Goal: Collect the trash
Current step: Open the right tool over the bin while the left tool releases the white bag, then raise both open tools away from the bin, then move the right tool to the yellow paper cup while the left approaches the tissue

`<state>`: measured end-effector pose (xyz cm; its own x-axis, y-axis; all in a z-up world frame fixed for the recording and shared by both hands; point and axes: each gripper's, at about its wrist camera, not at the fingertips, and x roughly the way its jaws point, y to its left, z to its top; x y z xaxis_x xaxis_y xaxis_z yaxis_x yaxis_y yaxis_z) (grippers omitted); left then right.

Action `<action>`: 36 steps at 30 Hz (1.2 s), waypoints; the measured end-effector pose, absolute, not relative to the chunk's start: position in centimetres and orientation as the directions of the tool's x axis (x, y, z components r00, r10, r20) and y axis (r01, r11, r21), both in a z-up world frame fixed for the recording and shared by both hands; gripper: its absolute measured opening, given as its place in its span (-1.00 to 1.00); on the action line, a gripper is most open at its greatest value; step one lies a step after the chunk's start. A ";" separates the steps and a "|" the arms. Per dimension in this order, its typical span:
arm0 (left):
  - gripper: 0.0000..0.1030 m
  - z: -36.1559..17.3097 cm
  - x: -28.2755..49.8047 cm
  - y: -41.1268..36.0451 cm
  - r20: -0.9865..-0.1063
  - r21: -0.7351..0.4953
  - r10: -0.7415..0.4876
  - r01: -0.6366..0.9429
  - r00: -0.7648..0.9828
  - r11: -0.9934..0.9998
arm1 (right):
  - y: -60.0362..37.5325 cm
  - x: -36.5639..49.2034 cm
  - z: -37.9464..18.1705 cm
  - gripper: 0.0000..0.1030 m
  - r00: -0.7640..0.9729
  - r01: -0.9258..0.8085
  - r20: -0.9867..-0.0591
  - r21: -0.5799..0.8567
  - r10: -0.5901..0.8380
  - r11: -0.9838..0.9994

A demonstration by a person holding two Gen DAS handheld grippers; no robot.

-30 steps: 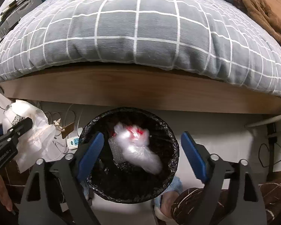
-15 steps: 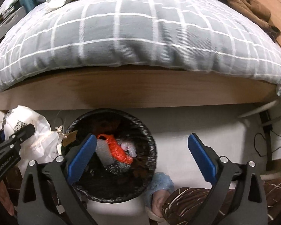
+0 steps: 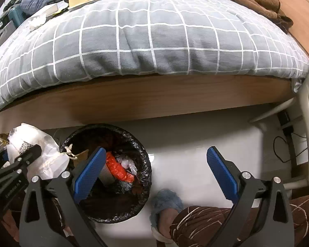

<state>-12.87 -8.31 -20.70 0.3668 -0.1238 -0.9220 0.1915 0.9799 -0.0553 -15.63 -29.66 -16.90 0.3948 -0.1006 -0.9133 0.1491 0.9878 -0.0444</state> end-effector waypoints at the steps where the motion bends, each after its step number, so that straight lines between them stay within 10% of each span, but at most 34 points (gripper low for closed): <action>1: -0.12 -20.7 -12.9 -8.5 -0.922 -0.050 -0.119 0.192 0.369 0.980 | -29.6 -15.6 -16.9 0.83 0.397 0.148 -0.912 -0.044 -0.101 0.988; 20: 0.84 -14.8 -13.0 -5.1 -0.854 -0.004 -0.055 0.099 0.518 0.995 | -25.1 -14.4 -10.7 0.83 0.572 0.056 -0.818 -0.042 -0.067 0.998; 36: 0.89 -8.8 -10.8 -2.1 -0.771 -0.020 -0.051 0.055 0.635 0.998 | -23.5 -12.4 -4.7 0.83 0.719 0.000 -0.692 -0.084 -0.058 0.997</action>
